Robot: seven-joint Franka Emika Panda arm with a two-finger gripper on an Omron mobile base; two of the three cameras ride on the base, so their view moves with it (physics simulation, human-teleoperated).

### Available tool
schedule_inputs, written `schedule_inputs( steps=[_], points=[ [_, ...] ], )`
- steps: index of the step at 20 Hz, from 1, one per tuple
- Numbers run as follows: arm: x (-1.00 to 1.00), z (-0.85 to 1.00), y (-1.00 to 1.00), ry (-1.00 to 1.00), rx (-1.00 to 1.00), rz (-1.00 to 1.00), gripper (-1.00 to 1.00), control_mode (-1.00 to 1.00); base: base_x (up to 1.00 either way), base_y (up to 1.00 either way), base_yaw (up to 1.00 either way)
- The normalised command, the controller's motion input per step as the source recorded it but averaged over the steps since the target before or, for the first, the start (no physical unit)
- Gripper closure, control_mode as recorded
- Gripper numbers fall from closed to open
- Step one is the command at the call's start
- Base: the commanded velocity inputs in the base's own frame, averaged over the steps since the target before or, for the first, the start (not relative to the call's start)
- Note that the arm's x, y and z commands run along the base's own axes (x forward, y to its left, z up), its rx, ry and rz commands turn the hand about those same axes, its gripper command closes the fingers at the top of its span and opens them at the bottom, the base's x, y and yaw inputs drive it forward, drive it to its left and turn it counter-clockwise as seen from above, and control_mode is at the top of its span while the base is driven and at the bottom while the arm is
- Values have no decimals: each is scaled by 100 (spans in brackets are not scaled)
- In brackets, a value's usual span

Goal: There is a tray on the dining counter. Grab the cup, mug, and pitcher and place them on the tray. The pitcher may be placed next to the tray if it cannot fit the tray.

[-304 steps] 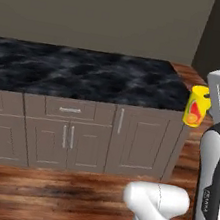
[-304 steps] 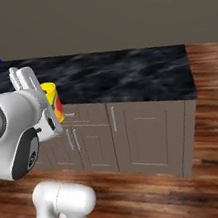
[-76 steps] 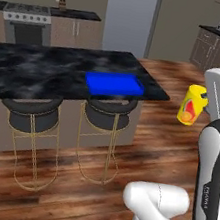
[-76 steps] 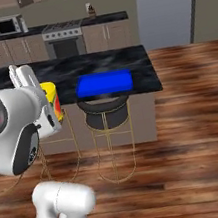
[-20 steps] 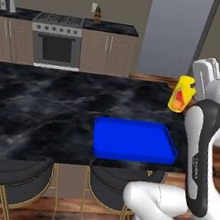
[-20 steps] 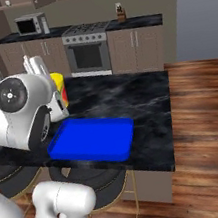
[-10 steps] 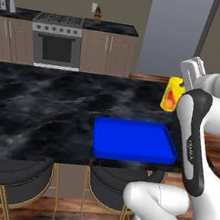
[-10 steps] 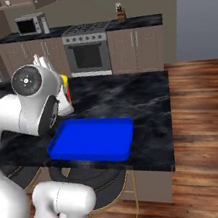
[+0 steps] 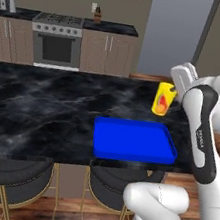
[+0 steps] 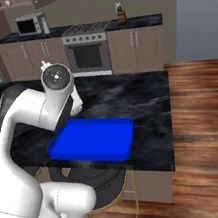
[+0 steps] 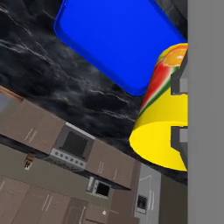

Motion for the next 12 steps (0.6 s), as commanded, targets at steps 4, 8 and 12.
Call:
schedule_inputs(
  steps=[4,8,12],
  points=[
    [40,-40,11,5,0,21,100,-100,0,0,0],
    [40,-45,29,3,-2,15,100,-100,0,0,0],
    [37,-44,31,2,0,13,100,-100,0,0,0]
  ],
)
